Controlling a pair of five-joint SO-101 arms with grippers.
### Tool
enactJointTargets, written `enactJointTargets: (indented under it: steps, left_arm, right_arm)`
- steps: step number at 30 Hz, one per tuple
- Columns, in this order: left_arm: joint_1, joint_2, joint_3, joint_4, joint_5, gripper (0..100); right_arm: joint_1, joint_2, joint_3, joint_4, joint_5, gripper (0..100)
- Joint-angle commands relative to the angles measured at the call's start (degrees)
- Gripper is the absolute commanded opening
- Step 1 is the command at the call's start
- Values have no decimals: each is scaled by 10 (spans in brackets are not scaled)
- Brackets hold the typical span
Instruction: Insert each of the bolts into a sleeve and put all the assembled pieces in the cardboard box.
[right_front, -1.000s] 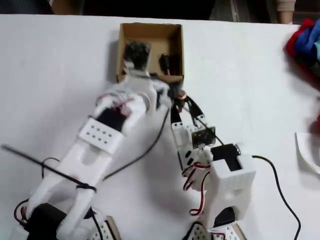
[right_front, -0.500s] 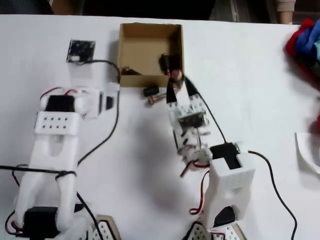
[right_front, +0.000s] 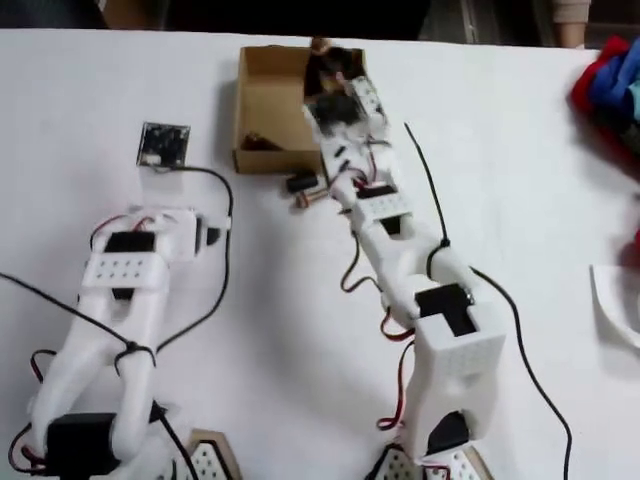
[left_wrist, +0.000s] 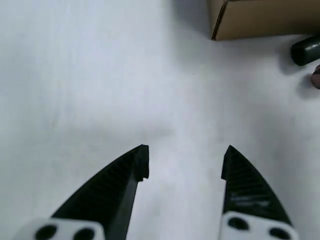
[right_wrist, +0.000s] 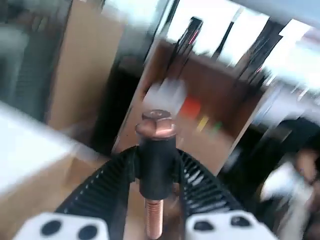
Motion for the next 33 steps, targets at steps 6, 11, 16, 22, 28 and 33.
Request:
enactJointTargets:
  steps: [6, 11, 16, 22, 28, 33]
  left_arm:
    - [-4, -19, 32, -63, -3, 246]
    - [-4, -19, 33, -65, -3, 246]
    - [-4, -19, 43, -65, -3, 246]
    - [-5, -19, 43, -65, -3, 246]
    - [-6, -19, 43, -65, -3, 246]
    - [-4, -19, 43, -65, -3, 246]
  right_arm:
    - [4, -85, -60, 285, -190, 22]
    - [7, -73, -136, 320, -308, 22]
    - [5, 0, -284, 379, -308, 22]
    - [3, 161, -510, 451, -308, 22]
    - [6, 307, -730, 596, -309, 22]
    - [4, 380, -861, 721, -309, 22]
